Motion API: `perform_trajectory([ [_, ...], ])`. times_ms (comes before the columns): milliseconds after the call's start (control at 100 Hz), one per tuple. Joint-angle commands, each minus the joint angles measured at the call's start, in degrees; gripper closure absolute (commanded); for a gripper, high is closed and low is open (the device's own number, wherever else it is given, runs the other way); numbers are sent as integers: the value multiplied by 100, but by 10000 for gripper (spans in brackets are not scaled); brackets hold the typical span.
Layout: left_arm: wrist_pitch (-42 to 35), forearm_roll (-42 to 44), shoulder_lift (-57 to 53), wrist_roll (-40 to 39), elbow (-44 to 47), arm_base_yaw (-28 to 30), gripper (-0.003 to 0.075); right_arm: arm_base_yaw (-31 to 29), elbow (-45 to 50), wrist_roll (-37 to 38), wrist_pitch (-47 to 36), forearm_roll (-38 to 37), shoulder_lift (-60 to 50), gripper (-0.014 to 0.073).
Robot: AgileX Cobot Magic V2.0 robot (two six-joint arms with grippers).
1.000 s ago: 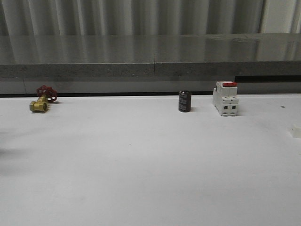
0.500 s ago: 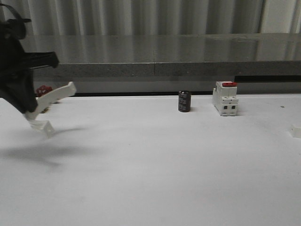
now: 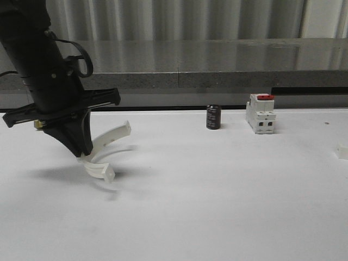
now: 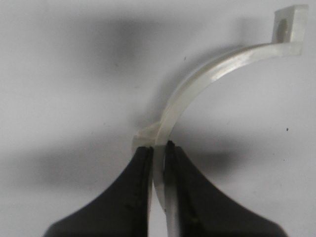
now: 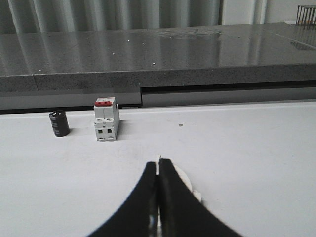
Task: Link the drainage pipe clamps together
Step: 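Lower the clamp half onto the table and open the left gripper, then raise the left gripper away from the placed clamp half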
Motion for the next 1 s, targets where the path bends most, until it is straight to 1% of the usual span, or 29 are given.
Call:
perform_trajectory([
  [0, -103, -103, -270, -252, -167, -56, 711, 26, -90, -58, -406, -13, -117, 660],
  [120, -113, -105, -258, -590, -167, -56, 711, 26, -90, -58, -406, -13, -117, 660],
  [220, -87, -101, -234, -607, -167, -56, 708, 26, -90, -58, -406, -13, -117, 660],
  [260, -87, -101, -221, -607, -167, -56, 694, 26, -90, -58, -406, -13, -117, 660],
  [310, -87, -101, -221, -607, -167, -56, 649, 26, -90, -58, -406, -13, -117, 660],
  [360, -109, -101, -221, -607, -167, -56, 578, 26, -90, -58, -406, -13, -117, 660],
  [410, -146, -101, -221, -607, -167, -56, 482, 26, -90, -58, -406, -13, -117, 660],
  [480, -158, -101, -221, -607, -183, -56, 370, 26, -90, -58, -406, -13, -117, 660],
  [530, -208, -101, -221, -607, -210, -56, 326, 26, -90, -58, -406, -13, -117, 660],
  [560, -238, -101, -221, -607, -228, -56, 319, 26, -90, -58, -406, -13, -117, 660],
  [660, -308, -57, -307, -574, -345, -56, 335, 26, -90, -58, -406, -13, -117, 660],
  [710, -321, 49, -433, -574, -392, -65, 358, 26, -90, -58, -406, -13, -117, 660],
  [750, -355, 135, -546, -574, -401, -65, 391, 26, -90, -58, -406, -13, -117, 660],
  [780, -355, 206, -669, -574, -401, -65, 421, 26, -90, -58, -406, -13, -117, 660],
  [850, -298, 481, -930, -574, -391, -65, 521, 26, -90, -58, -406, -13, -117, 660],
  [900, -225, 681, -1112, -574, -391, -27, 617, 26, -90, -58, -406, -13, -117, 660],
  [920, -174, 708, -1187, -574, -391, -16, 642, 26, -90, -58, -406, -13, -117, 660],
  [970, -43, 824, -1366, -546, -391, 64, 733, 26, -90, -58, -406, -13, -117, 660],
  [990, 8, 863, -1441, -485, -391, 99, 741, 26, -90, -58, -406, -13, -117, 660],
])
